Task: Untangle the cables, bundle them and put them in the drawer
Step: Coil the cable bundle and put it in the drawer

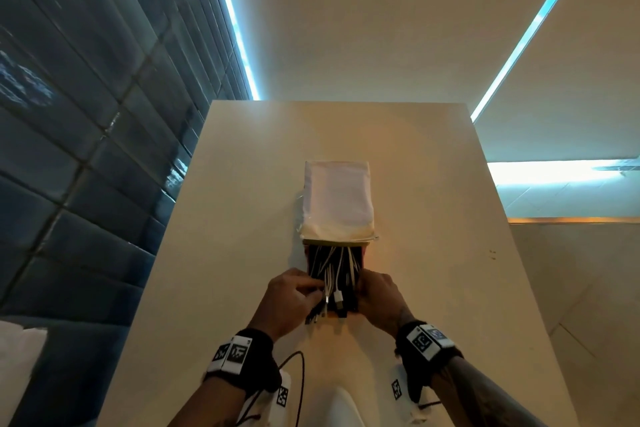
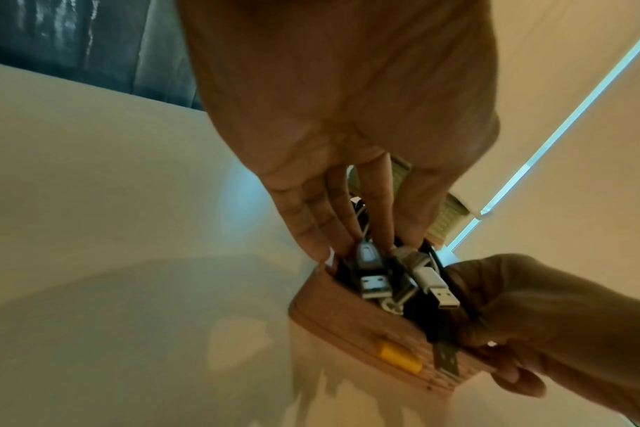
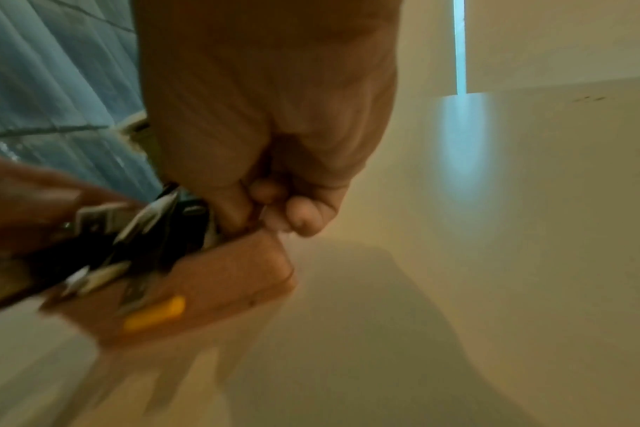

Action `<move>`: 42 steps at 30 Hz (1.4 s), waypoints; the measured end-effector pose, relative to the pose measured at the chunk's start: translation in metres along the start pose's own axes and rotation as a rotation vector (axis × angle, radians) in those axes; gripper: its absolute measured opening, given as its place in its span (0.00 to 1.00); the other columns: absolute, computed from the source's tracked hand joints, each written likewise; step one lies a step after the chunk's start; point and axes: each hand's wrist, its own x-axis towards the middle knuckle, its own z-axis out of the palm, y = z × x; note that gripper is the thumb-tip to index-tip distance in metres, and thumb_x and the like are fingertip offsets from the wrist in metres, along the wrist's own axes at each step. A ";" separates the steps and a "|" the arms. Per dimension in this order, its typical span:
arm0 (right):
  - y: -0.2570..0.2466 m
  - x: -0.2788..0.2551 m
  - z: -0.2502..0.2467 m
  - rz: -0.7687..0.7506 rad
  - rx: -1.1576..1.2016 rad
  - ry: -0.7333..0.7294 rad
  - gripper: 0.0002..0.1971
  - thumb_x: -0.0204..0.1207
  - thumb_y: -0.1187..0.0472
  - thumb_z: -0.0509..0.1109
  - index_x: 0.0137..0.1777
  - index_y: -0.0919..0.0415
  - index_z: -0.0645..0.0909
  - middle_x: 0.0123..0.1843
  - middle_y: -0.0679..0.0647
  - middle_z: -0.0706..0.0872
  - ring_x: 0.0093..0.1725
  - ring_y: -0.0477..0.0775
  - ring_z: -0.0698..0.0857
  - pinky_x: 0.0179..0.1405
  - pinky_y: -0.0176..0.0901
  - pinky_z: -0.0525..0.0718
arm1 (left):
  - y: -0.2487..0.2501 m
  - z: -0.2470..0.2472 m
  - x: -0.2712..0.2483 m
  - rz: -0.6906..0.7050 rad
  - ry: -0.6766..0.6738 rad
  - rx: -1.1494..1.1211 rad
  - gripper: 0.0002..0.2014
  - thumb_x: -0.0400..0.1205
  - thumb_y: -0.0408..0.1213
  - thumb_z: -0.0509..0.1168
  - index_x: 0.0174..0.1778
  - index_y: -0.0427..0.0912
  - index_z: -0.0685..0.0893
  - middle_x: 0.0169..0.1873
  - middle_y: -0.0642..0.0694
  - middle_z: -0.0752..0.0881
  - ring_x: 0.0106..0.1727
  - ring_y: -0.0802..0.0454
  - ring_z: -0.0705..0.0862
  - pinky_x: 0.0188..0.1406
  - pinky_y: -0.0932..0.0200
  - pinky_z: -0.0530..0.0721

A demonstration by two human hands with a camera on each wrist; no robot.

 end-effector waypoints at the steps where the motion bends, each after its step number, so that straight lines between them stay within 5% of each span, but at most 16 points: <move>1: 0.001 0.003 -0.004 0.008 -0.003 -0.038 0.09 0.71 0.62 0.69 0.34 0.52 0.72 0.38 0.53 0.83 0.36 0.55 0.79 0.32 0.45 0.76 | -0.002 -0.001 -0.003 0.006 -0.024 -0.017 0.12 0.74 0.34 0.73 0.51 0.50 0.92 0.46 0.56 0.86 0.44 0.64 0.85 0.48 0.73 0.80; 4: 0.007 0.009 -0.027 0.087 0.127 -0.194 0.11 0.73 0.68 0.66 0.33 0.53 0.81 0.35 0.53 0.85 0.34 0.52 0.83 0.30 0.40 0.82 | -0.004 -0.003 -0.005 -0.036 -0.037 -0.069 0.17 0.71 0.26 0.75 0.50 0.53 0.91 0.43 0.54 0.86 0.39 0.64 0.85 0.42 0.72 0.81; 8: 0.007 0.004 -0.042 0.124 0.281 -0.302 0.09 0.79 0.60 0.69 0.37 0.57 0.86 0.35 0.54 0.87 0.34 0.49 0.84 0.30 0.39 0.83 | 0.001 0.002 0.004 -0.079 0.039 -0.075 0.17 0.68 0.24 0.77 0.37 0.55 0.86 0.35 0.55 0.88 0.33 0.66 0.83 0.36 0.70 0.81; 11: 0.003 0.007 -0.031 0.036 0.001 -0.202 0.10 0.74 0.55 0.74 0.32 0.55 0.83 0.31 0.46 0.82 0.33 0.45 0.81 0.33 0.30 0.74 | 0.007 0.004 0.016 -0.082 0.107 -0.061 0.15 0.68 0.24 0.77 0.34 0.51 0.83 0.29 0.56 0.85 0.33 0.65 0.82 0.32 0.75 0.79; 14: 0.003 0.013 -0.015 0.032 -0.095 -0.027 0.08 0.69 0.52 0.77 0.37 0.56 0.87 0.38 0.49 0.79 0.42 0.50 0.77 0.38 0.37 0.69 | 0.005 0.006 0.024 -0.069 0.177 -0.038 0.14 0.68 0.26 0.79 0.35 0.49 0.83 0.29 0.57 0.83 0.32 0.65 0.81 0.31 0.78 0.75; 19: 0.000 0.007 0.004 0.023 -0.067 0.059 0.09 0.70 0.54 0.76 0.40 0.60 0.85 0.39 0.50 0.79 0.40 0.52 0.77 0.27 0.32 0.66 | -0.019 0.012 0.011 -0.018 0.256 0.010 0.15 0.69 0.33 0.80 0.31 0.53 0.80 0.29 0.53 0.80 0.32 0.55 0.81 0.32 0.61 0.79; 25: 0.009 -0.009 0.008 -0.156 -0.081 -0.005 0.11 0.82 0.58 0.64 0.48 0.63 0.85 0.50 0.55 0.81 0.47 0.57 0.81 0.44 0.45 0.78 | -0.023 0.016 0.000 0.046 0.119 0.157 0.06 0.74 0.32 0.73 0.36 0.45 0.83 0.36 0.53 0.80 0.37 0.51 0.81 0.39 0.48 0.84; 30: 0.001 -0.015 -0.001 -0.161 -0.020 0.033 0.13 0.81 0.50 0.65 0.43 0.59 0.82 0.40 0.51 0.79 0.38 0.51 0.76 0.37 0.41 0.72 | -0.023 0.007 -0.014 0.019 -0.070 0.115 0.11 0.69 0.44 0.78 0.42 0.51 0.84 0.43 0.56 0.80 0.43 0.61 0.83 0.44 0.61 0.84; 35: -0.002 -0.012 0.003 -0.138 -0.111 -0.012 0.18 0.73 0.46 0.74 0.46 0.51 0.67 0.43 0.47 0.78 0.35 0.47 0.75 0.26 0.33 0.65 | -0.011 0.007 -0.002 -0.042 -0.034 0.169 0.16 0.65 0.40 0.82 0.35 0.51 0.79 0.37 0.53 0.80 0.39 0.53 0.82 0.43 0.54 0.84; 40: 0.008 -0.003 0.003 -0.138 -0.102 -0.001 0.15 0.73 0.51 0.73 0.43 0.53 0.68 0.43 0.50 0.80 0.38 0.57 0.77 0.33 0.48 0.74 | -0.001 0.010 0.009 -0.139 -0.011 0.219 0.15 0.63 0.42 0.82 0.33 0.52 0.80 0.37 0.55 0.84 0.38 0.54 0.84 0.38 0.59 0.81; 42: 0.008 -0.002 0.006 -0.145 -0.105 0.029 0.15 0.73 0.51 0.74 0.41 0.53 0.68 0.41 0.49 0.79 0.37 0.56 0.76 0.32 0.46 0.72 | 0.000 0.011 0.009 -0.135 -0.013 0.263 0.13 0.64 0.43 0.80 0.34 0.52 0.81 0.38 0.55 0.83 0.39 0.54 0.83 0.38 0.60 0.79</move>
